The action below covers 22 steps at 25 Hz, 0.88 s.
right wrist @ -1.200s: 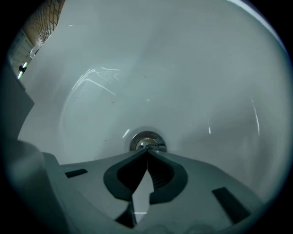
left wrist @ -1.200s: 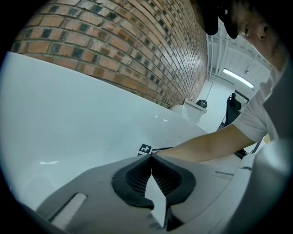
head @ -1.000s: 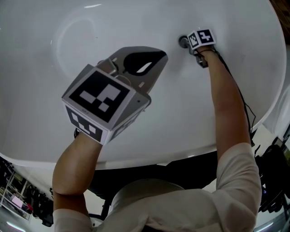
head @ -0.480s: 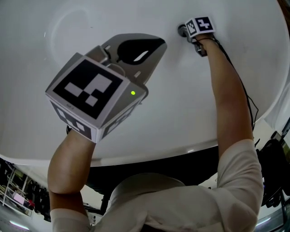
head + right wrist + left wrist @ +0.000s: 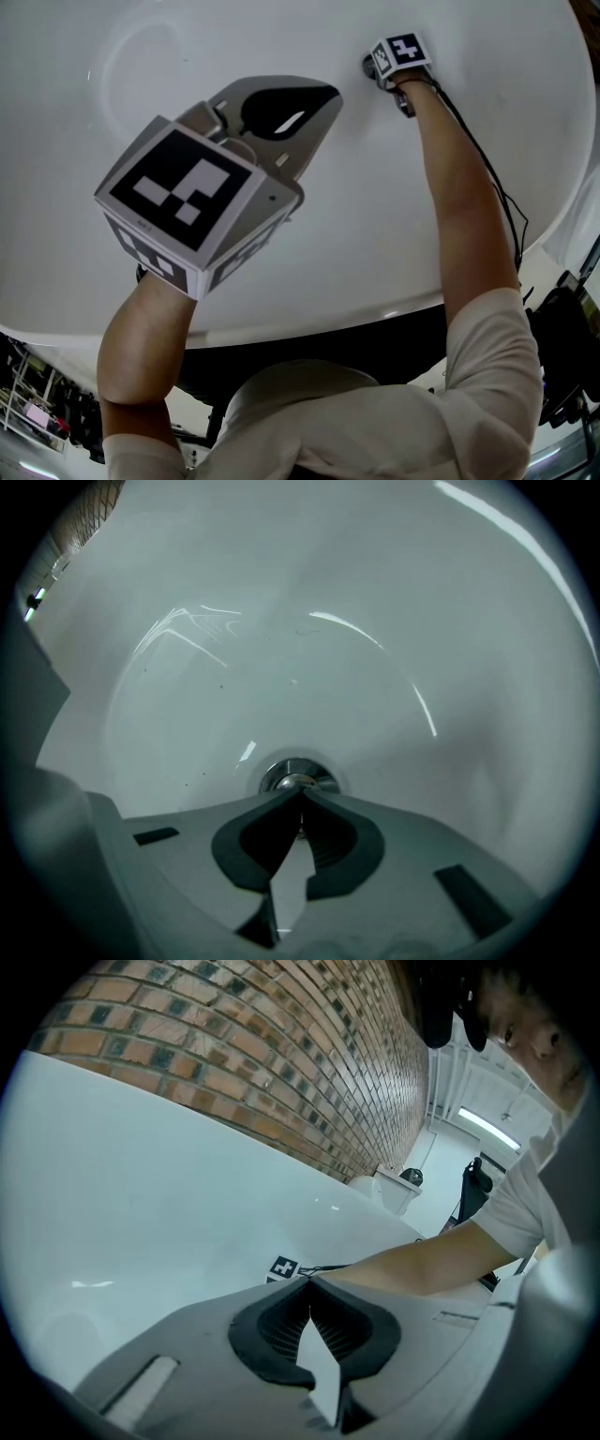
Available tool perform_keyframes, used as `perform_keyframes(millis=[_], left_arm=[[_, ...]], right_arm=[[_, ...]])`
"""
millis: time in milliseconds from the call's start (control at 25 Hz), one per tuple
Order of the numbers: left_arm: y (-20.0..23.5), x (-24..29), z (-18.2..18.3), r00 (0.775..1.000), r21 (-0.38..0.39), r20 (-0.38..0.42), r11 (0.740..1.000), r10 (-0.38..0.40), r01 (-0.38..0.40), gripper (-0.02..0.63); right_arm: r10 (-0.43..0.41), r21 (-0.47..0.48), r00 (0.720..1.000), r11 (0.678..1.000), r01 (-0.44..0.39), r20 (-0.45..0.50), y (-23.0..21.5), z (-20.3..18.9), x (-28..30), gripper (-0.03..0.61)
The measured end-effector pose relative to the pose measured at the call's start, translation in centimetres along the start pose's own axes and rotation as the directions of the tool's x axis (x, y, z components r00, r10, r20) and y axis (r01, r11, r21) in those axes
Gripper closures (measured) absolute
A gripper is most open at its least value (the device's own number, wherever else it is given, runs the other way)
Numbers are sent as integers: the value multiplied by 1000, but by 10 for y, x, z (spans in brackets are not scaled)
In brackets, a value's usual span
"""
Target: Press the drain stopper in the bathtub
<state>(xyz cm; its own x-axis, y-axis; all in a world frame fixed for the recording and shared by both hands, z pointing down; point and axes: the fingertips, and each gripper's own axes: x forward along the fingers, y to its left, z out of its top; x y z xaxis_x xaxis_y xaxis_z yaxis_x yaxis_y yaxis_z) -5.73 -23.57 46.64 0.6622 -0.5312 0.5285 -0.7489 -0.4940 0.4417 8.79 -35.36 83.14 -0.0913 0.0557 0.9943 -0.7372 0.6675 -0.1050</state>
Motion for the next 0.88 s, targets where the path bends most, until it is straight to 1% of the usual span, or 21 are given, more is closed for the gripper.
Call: perform_keyframes(millis=[120,400,560,880], left_arm=[[-2,1,-1,1000,-7,-1,1000,-1,1,606],[-1,8,-5,1000,-13,-5,1000,-9,9,606],[3,6,-6,1000,-17,2,1000,2,-2,606],[9,11,-10,1000,-37,-4,999,21,-22,606]], right_arm=[[-7,6,1000,1000,7,11,-1,-2,1,560],[29,37,999,999,-30,32,-6,-5,2,561],[53,33,998,998,-54,32,-4,-5,-4,561],[22,16,999,1000,-22,29,-6,-6,-4,561]])
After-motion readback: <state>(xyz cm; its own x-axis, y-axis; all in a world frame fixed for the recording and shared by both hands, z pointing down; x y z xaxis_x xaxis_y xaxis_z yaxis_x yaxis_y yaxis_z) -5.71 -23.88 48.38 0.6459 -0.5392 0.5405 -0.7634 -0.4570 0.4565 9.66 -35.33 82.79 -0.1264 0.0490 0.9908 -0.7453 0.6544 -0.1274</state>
